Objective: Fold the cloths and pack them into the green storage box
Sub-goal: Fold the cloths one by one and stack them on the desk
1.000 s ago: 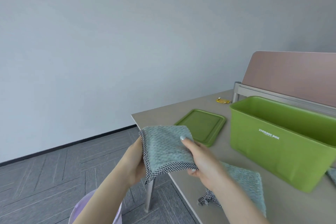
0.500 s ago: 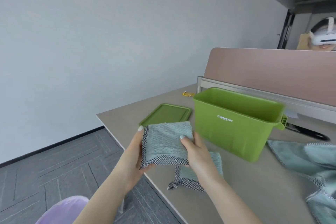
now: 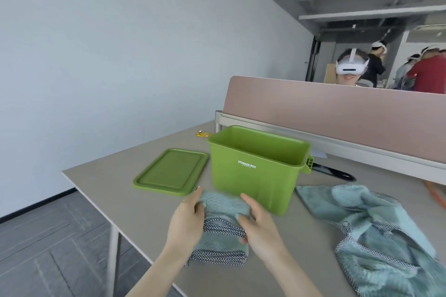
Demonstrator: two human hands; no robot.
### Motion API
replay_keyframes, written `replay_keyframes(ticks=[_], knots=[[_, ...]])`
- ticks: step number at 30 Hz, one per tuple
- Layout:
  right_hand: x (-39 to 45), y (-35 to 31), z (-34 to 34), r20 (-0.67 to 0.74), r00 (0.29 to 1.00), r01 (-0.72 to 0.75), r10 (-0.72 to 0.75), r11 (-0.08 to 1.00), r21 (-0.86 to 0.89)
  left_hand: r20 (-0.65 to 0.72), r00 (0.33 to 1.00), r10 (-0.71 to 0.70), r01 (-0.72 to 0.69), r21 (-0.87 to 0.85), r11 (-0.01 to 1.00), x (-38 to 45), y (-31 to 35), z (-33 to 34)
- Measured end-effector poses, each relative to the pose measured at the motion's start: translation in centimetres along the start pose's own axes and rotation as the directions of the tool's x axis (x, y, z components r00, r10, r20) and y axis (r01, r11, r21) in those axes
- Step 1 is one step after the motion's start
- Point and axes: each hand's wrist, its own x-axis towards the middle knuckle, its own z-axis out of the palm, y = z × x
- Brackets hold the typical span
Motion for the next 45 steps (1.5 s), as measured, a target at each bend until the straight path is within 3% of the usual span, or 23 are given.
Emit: replay_keyframes(ticks=[5,8,12,19,24,26,29,31,33,37,41,45], knots=[[1.4,3.0,0.1,-0.039,0.998,-0.063,0.056,0.979,-0.195,0.145,0.989,0.012,-0.044,0.219,0.975,-1.0,-1.2,1.6],[1.1,3.8,-0.2,0.001,0.995,-0.097,0.099,0.981,-0.168,0.158,0.987,-0.017,-0.029,0.285,0.958,-0.9,-1.5,1.4],[1.0,3.8,-0.3,0.022,0.996,-0.087,0.090,0.991,-0.102,0.090,0.996,-0.015,-0.007,0.245,0.970,-0.9,-0.6,0.7],[0.4,3.3,0.3,-0.021,0.998,0.059,-0.066,0.973,-0.221,-0.047,0.997,0.054,-0.043,0.211,0.977,-2.7,-1.3,0.0],[0.4,3.5,0.7,-0.020,1.000,0.012,-0.020,0.936,-0.351,0.012,0.999,-0.034,0.027,0.366,0.930,-2.6,-2.7,0.2],[0.3,3.4,0.6,-0.095,0.995,-0.004,-0.029,0.943,-0.332,-0.033,0.999,0.011,0.005,0.450,0.893,-2.4,-2.8,0.2],[0.5,2.5,0.6,-0.219,0.961,0.088,-0.168,0.939,-0.332,-0.114,0.980,0.166,-0.099,0.448,0.889,-1.5,-2.5,0.1],[1.0,1.4,1.0,-0.218,0.946,0.152,-0.240,0.921,-0.359,-0.011,0.988,0.154,-0.132,0.459,0.879,-0.4,-2.0,0.4],[1.6,0.6,1.9,-0.119,0.956,0.187,-0.268,0.869,-0.457,0.167,0.983,0.080,-0.159,0.546,0.822,0.4,-1.5,1.2],[2.1,1.5,3.6,0.122,0.983,0.181,-0.135,0.785,-0.592,0.430,0.900,0.067,-0.363,0.657,0.661,-0.7,-1.8,3.0],[1.7,3.7,3.4,0.156,0.987,0.136,-0.044,0.750,-0.647,0.463,0.884,0.061,-0.361,0.596,0.717,-1.4,-2.2,3.0],[2.0,4.4,2.7,0.095,0.995,0.072,-0.005,0.696,-0.714,0.503,0.864,0.014,-0.356,0.591,0.724,-0.2,-2.2,2.8]])
